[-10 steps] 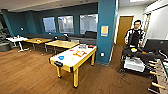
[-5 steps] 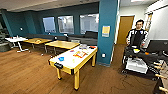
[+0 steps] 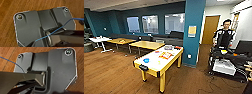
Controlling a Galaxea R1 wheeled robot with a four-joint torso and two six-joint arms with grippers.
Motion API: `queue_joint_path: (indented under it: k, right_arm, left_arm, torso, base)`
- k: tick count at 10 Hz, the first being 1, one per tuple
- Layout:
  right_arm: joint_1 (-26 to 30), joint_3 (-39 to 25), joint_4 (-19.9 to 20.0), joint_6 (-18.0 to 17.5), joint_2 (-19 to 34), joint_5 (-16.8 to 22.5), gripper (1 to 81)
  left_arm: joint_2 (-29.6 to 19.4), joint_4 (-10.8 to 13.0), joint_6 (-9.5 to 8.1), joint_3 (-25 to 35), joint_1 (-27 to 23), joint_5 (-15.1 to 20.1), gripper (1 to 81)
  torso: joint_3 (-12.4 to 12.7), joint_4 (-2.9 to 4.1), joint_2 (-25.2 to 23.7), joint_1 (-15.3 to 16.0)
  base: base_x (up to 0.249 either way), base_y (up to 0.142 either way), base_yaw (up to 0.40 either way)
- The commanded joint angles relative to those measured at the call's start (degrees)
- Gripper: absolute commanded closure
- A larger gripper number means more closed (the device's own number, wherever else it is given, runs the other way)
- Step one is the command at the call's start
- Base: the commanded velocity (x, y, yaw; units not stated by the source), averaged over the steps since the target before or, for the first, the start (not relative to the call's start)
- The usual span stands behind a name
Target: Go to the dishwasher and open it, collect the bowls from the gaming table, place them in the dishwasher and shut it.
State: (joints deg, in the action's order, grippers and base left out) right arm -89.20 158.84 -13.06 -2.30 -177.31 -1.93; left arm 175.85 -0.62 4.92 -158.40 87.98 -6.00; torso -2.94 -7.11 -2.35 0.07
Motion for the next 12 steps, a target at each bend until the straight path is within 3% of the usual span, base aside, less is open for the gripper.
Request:
queue_joint_path:
  k: [1, 12]
  right_arm:
    - [2.49, -0.12, 0.05, 0.19, -0.17, 2.63, 1.0]
    - [2.40, -0.21, 0.05, 0.19, -0.17, 2.63, 1.0]
  left_arm:
    - [-0.14, -0.26, 0.44, -0.06, -2.59, 2.92, 1.0]
    - [-0.14, -0.26, 0.44, -0.06, -2.50, 2.92, 1.0]
  torso:
    - [0.00, 0.00, -0.02, 0.00]
    - [0.00, 0.00, -0.02, 0.00]
  base:
    - [0.174, 0.078, 0.000]
    - [0.180, 0.092, 0.000]
